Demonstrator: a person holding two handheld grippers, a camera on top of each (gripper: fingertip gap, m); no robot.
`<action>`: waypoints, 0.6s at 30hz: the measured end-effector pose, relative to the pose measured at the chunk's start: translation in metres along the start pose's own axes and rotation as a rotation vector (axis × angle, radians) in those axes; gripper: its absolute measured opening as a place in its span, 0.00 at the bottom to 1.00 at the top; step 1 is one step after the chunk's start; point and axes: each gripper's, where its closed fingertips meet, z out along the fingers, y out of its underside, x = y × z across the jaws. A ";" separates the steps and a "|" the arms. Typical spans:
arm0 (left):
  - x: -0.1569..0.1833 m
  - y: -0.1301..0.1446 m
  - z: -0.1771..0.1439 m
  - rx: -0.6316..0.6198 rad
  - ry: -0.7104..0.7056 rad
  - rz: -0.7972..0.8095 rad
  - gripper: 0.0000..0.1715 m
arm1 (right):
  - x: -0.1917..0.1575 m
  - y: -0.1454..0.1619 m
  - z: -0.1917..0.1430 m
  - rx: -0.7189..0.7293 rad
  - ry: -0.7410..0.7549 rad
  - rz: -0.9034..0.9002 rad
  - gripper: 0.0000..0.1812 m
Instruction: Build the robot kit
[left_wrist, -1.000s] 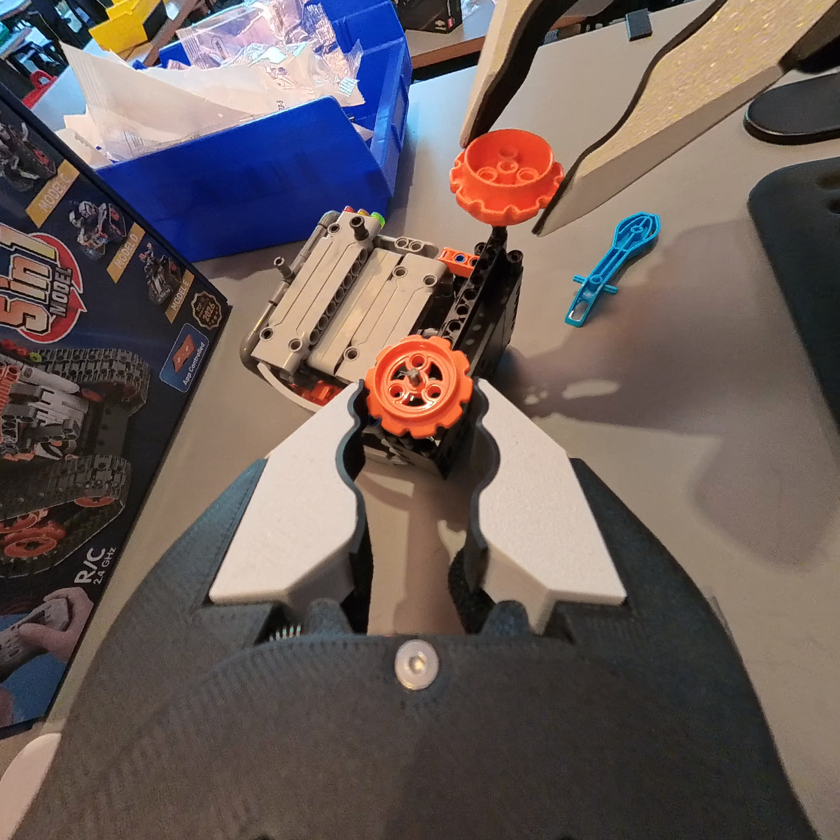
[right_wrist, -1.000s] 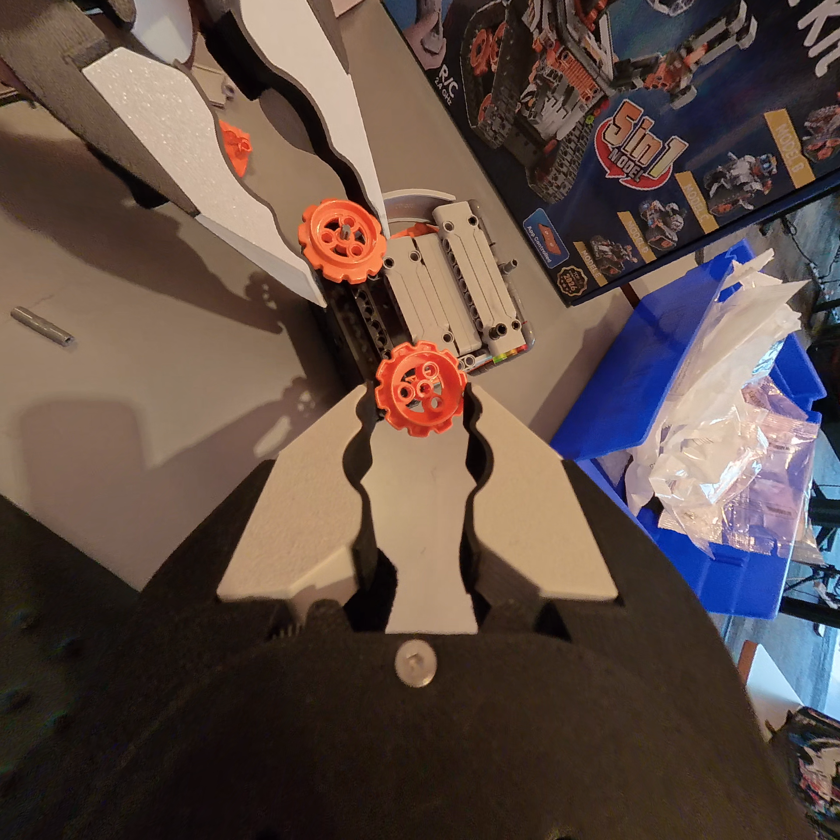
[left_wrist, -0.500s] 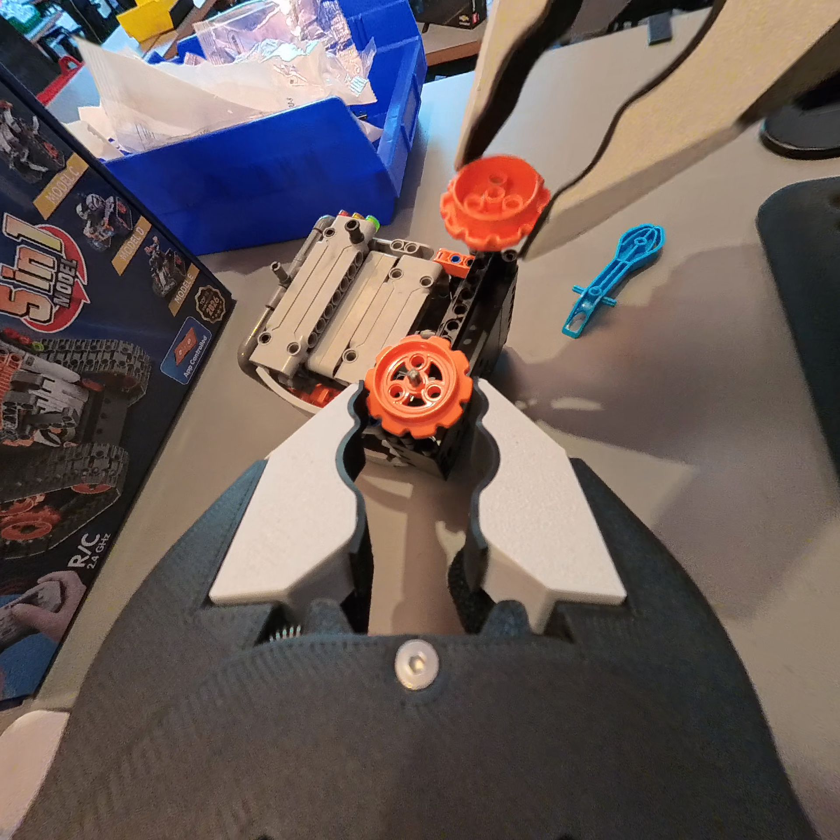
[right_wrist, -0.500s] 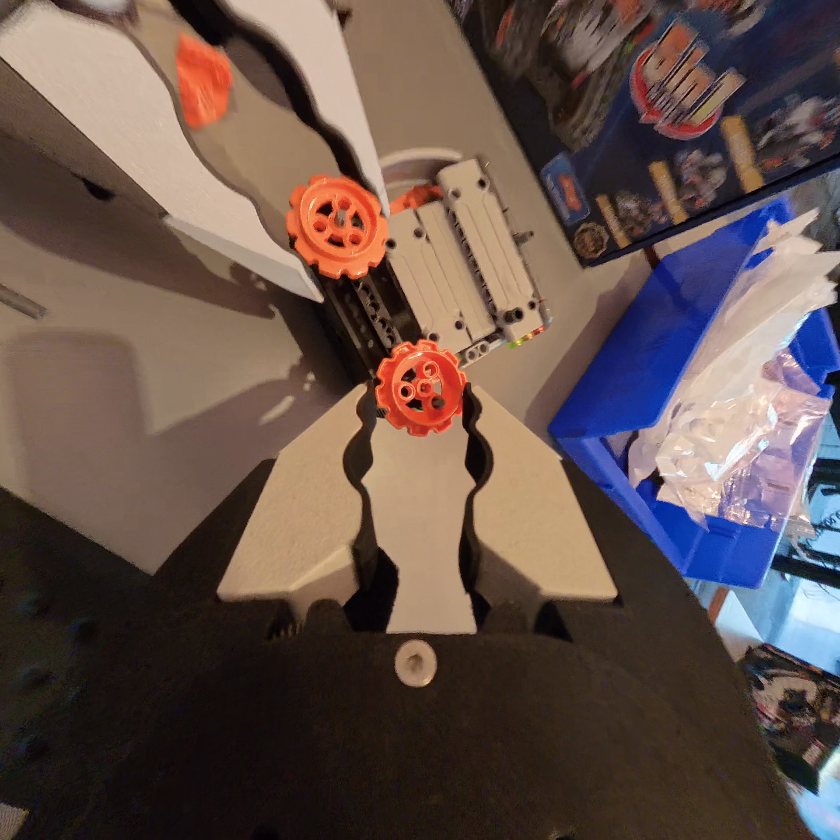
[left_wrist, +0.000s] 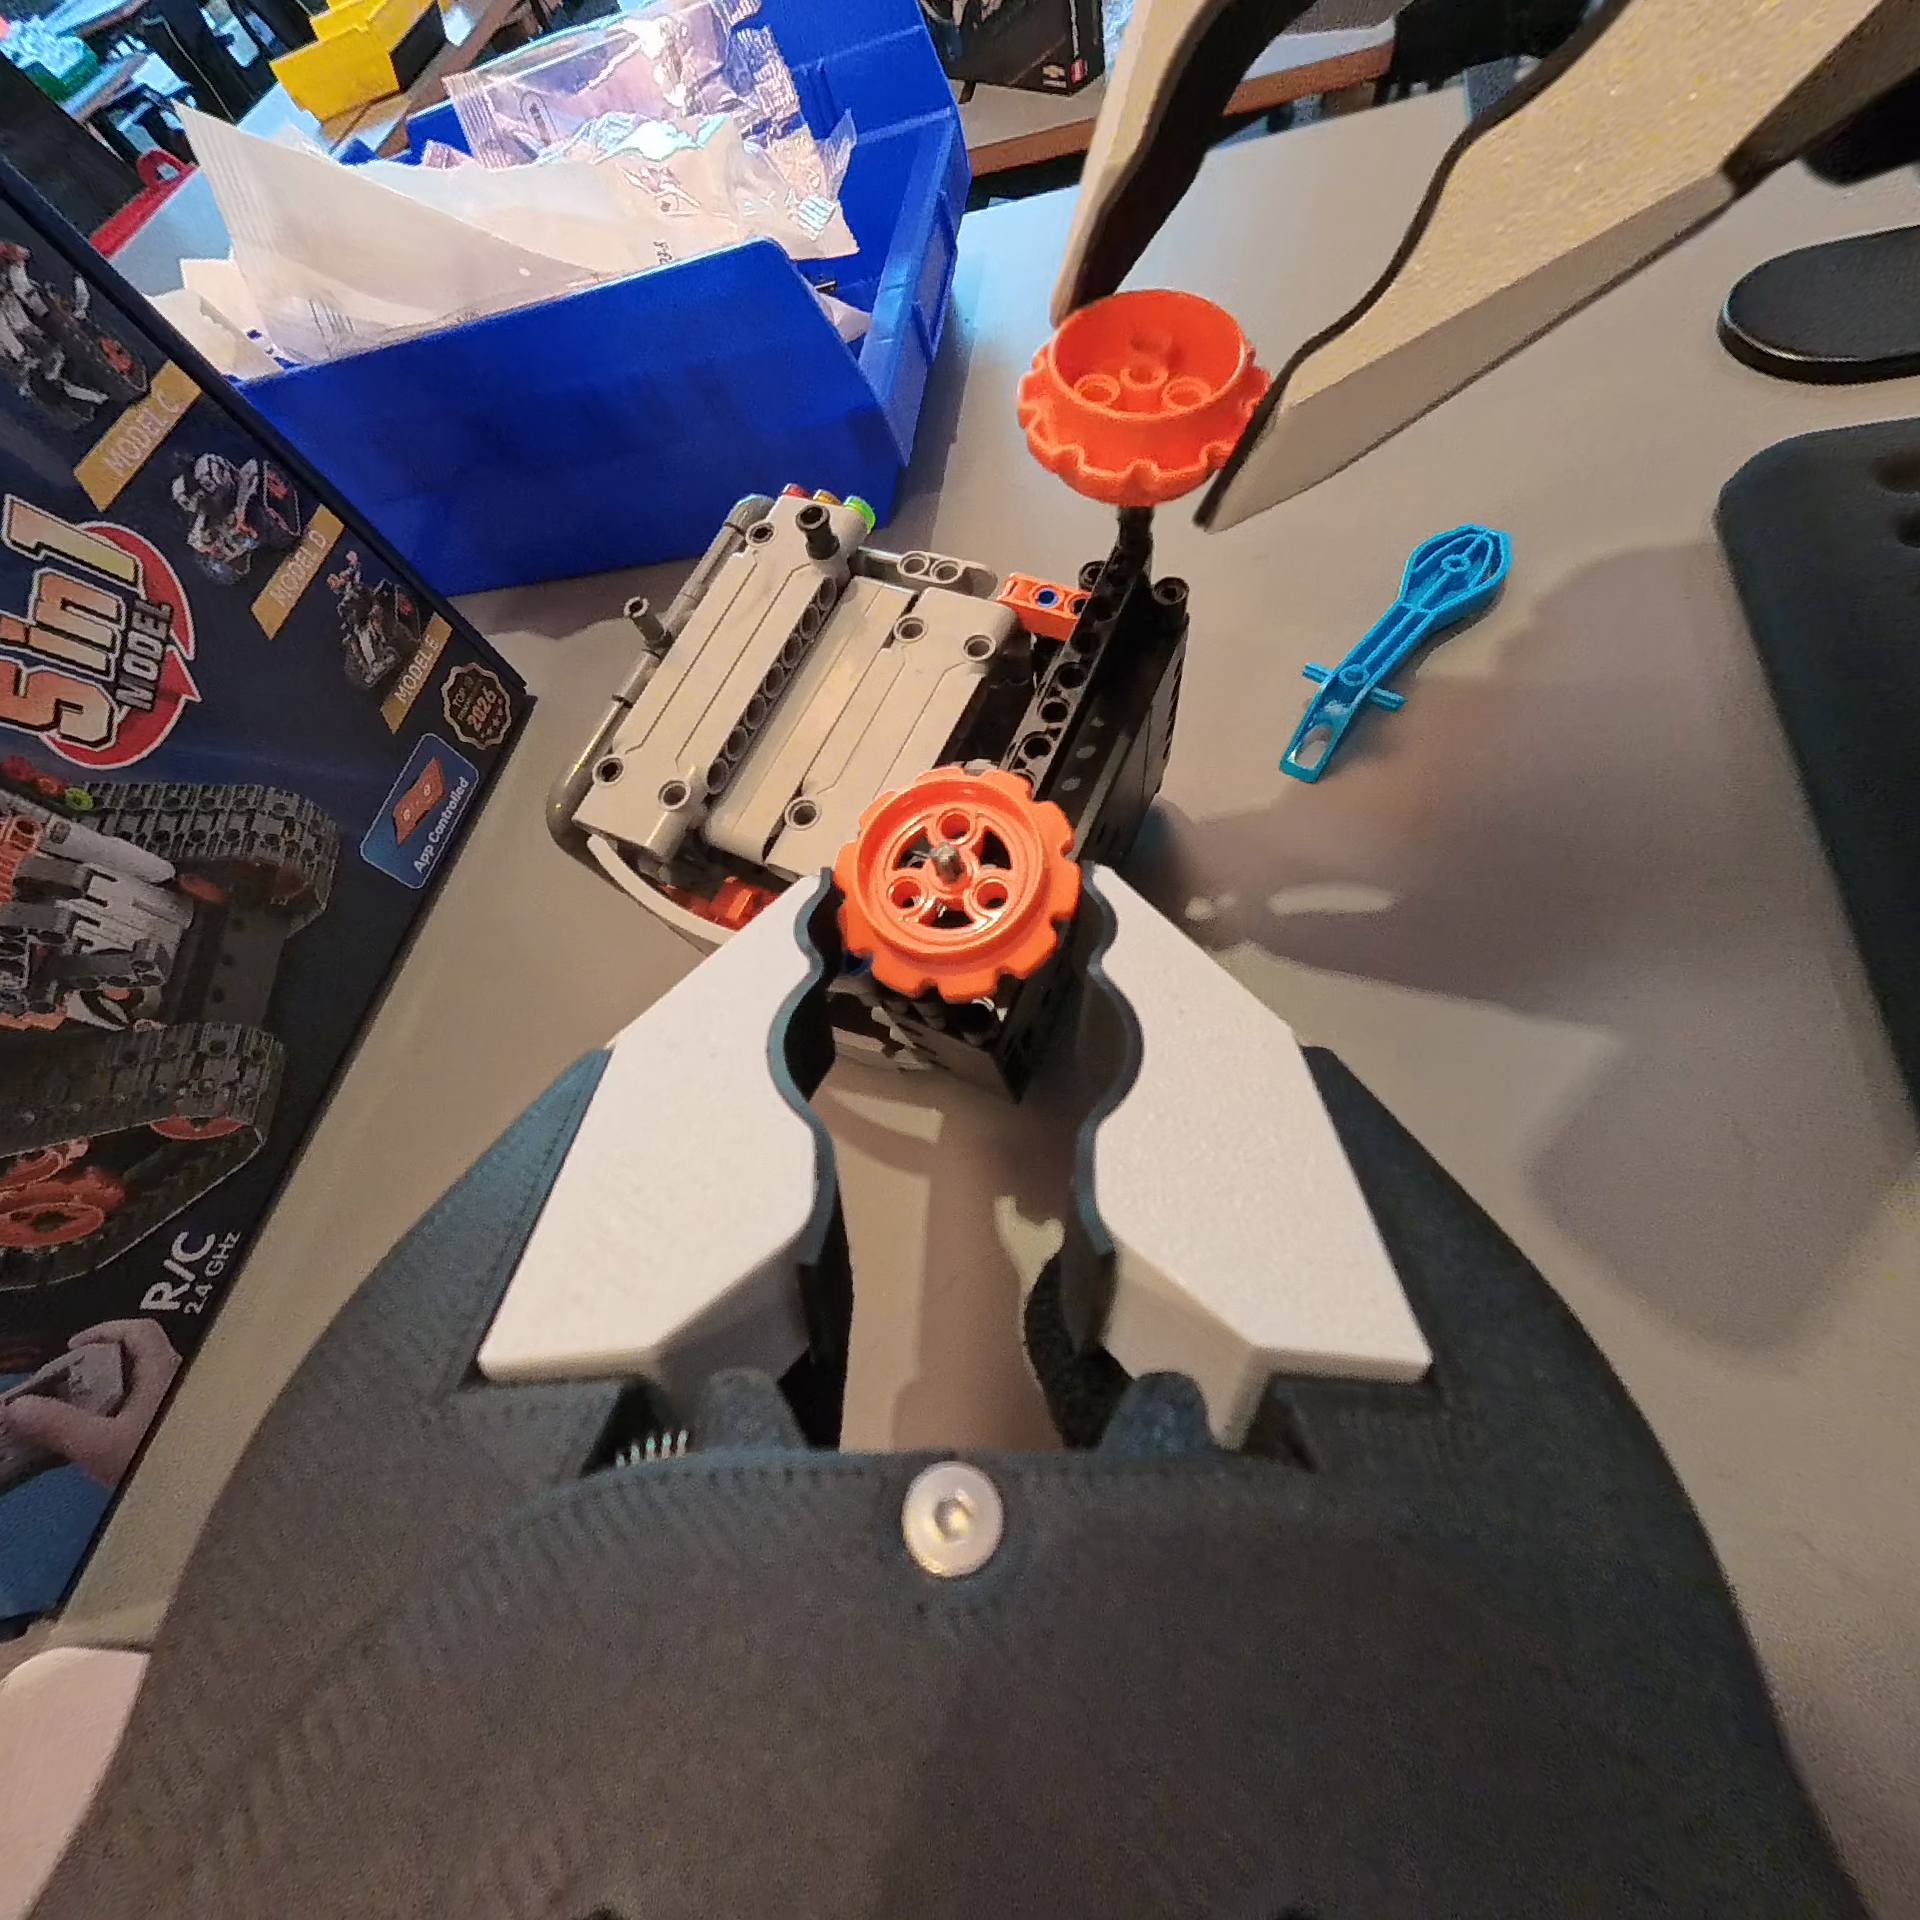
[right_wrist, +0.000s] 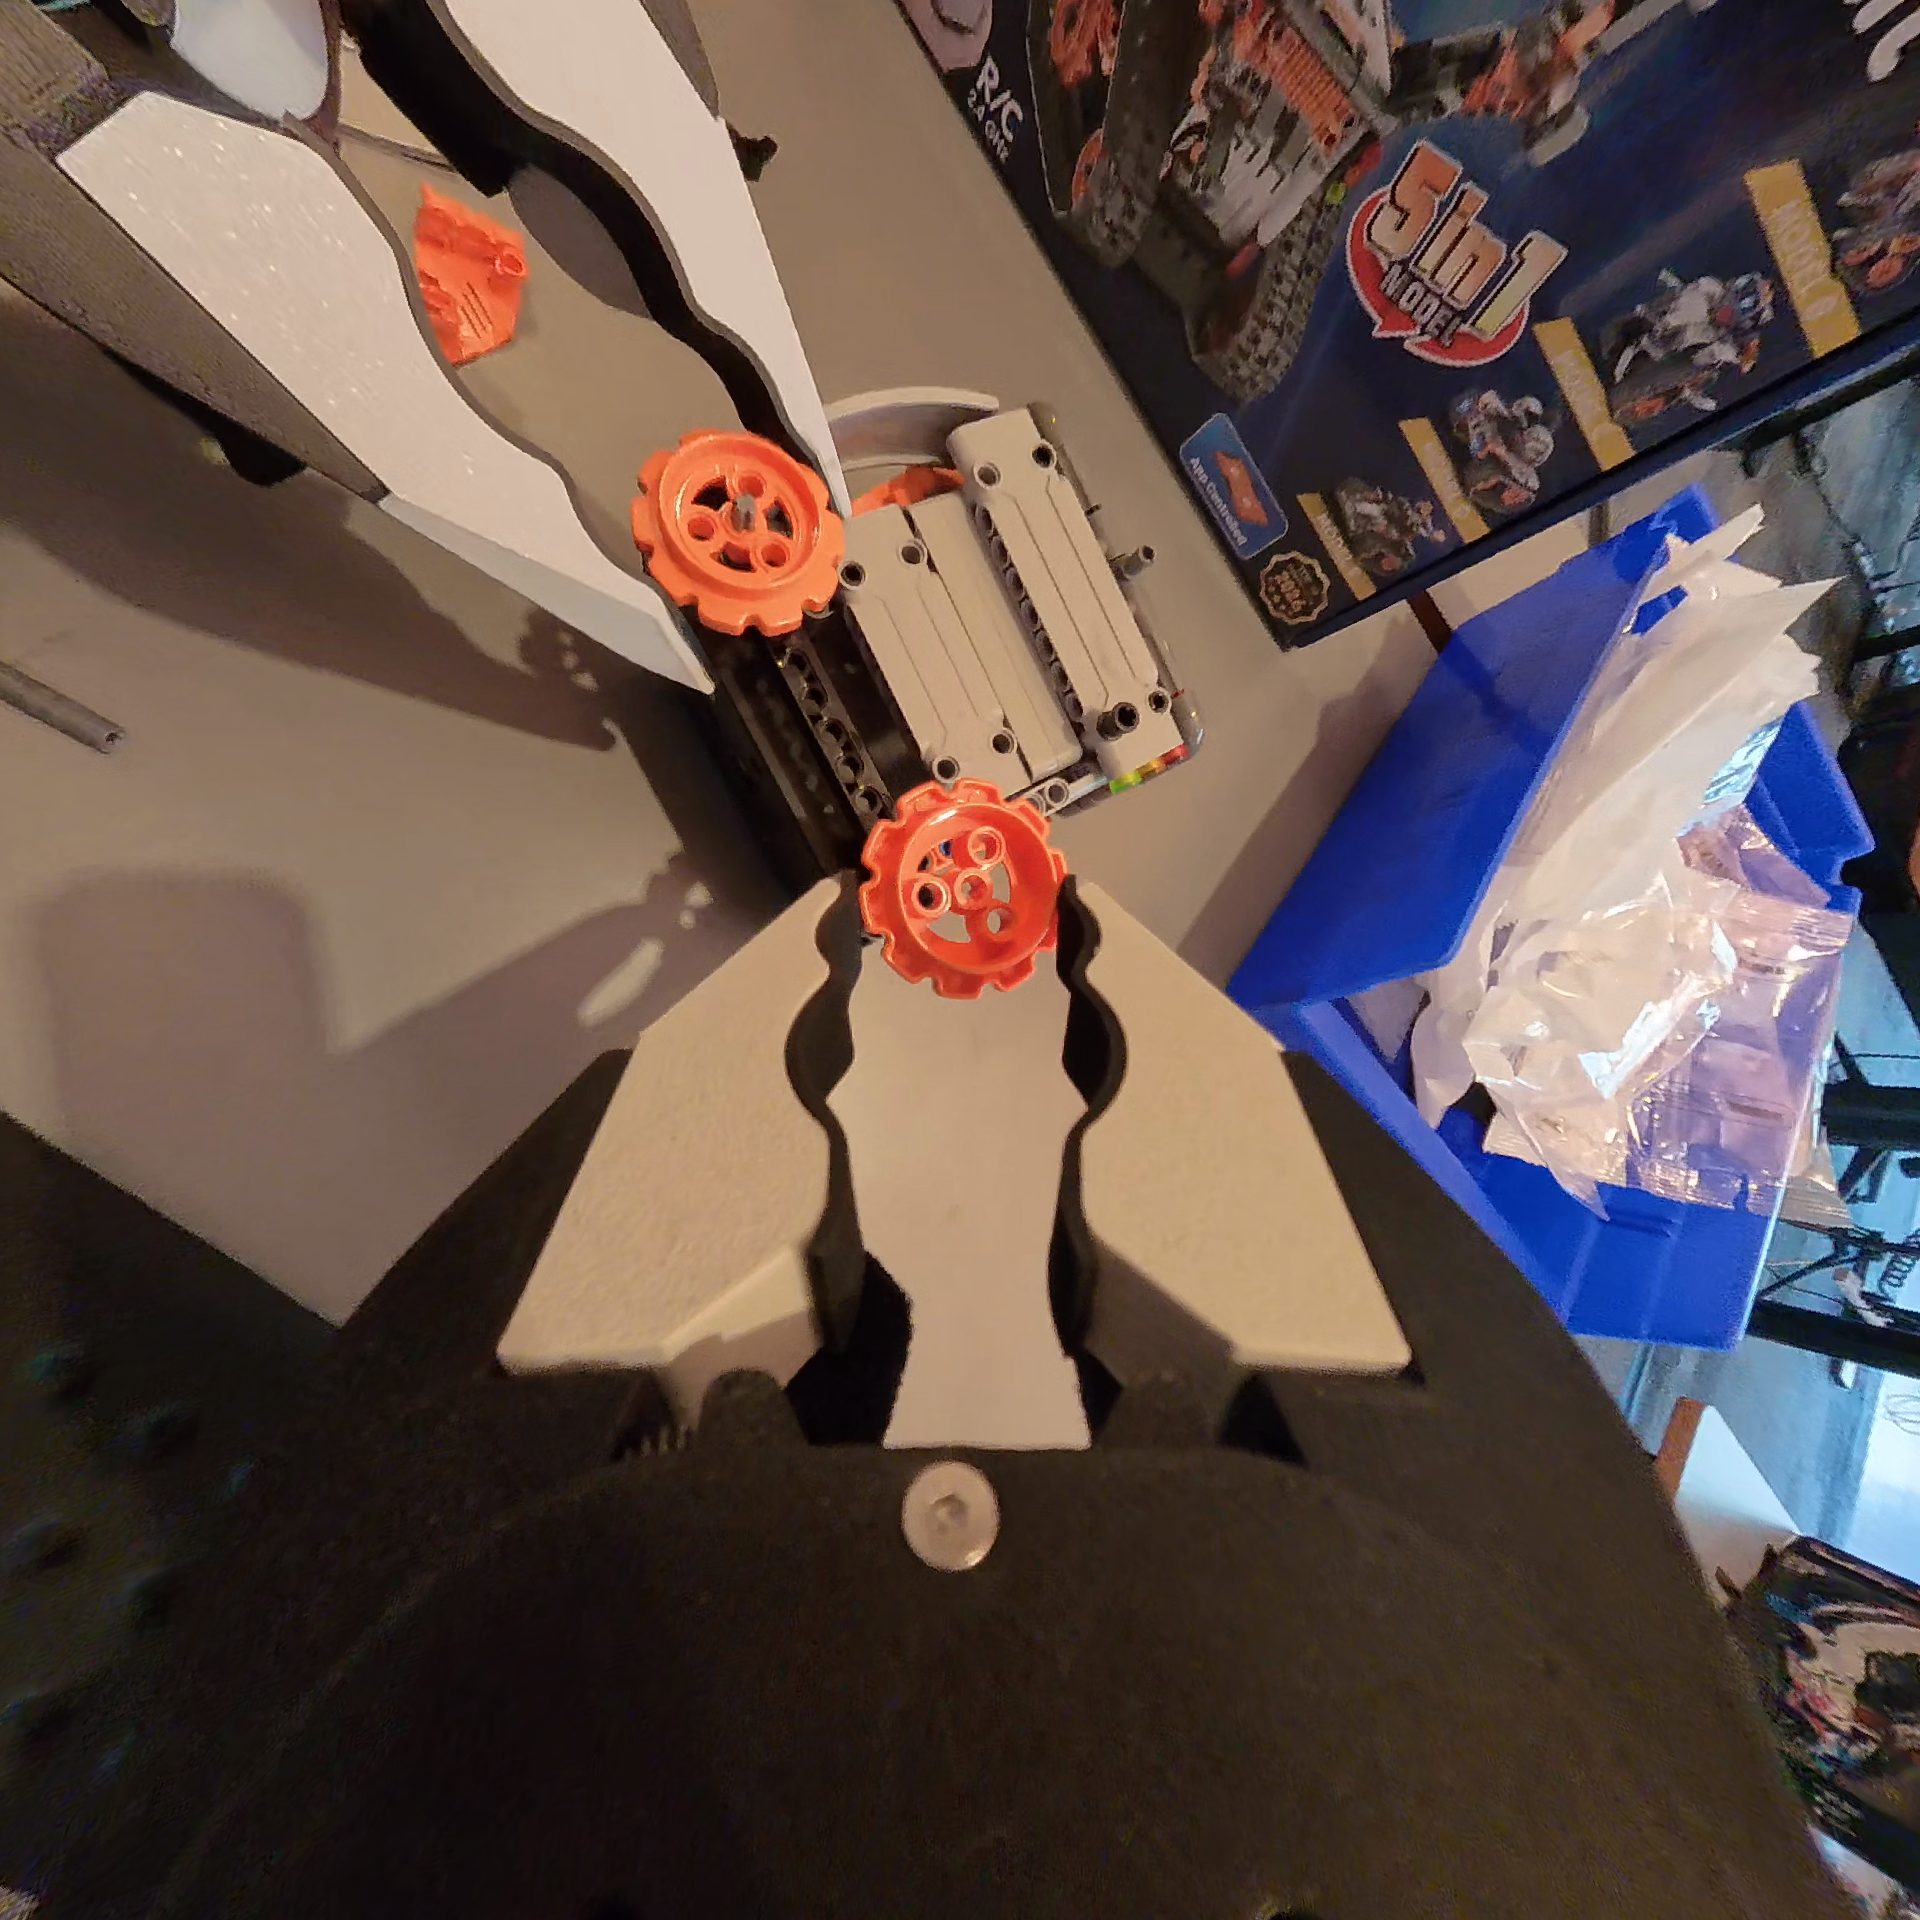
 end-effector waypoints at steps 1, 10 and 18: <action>0.000 0.000 0.000 0.000 0.001 0.002 0.25 | -0.001 0.000 0.000 0.001 -0.006 0.003 0.20; -0.001 0.000 0.000 0.005 0.004 -0.001 0.25 | -0.002 -0.001 0.001 0.005 -0.041 -0.089 0.20; -0.001 0.001 -0.001 0.007 0.012 0.003 0.25 | -0.004 -0.001 0.001 0.072 -0.134 -0.252 0.20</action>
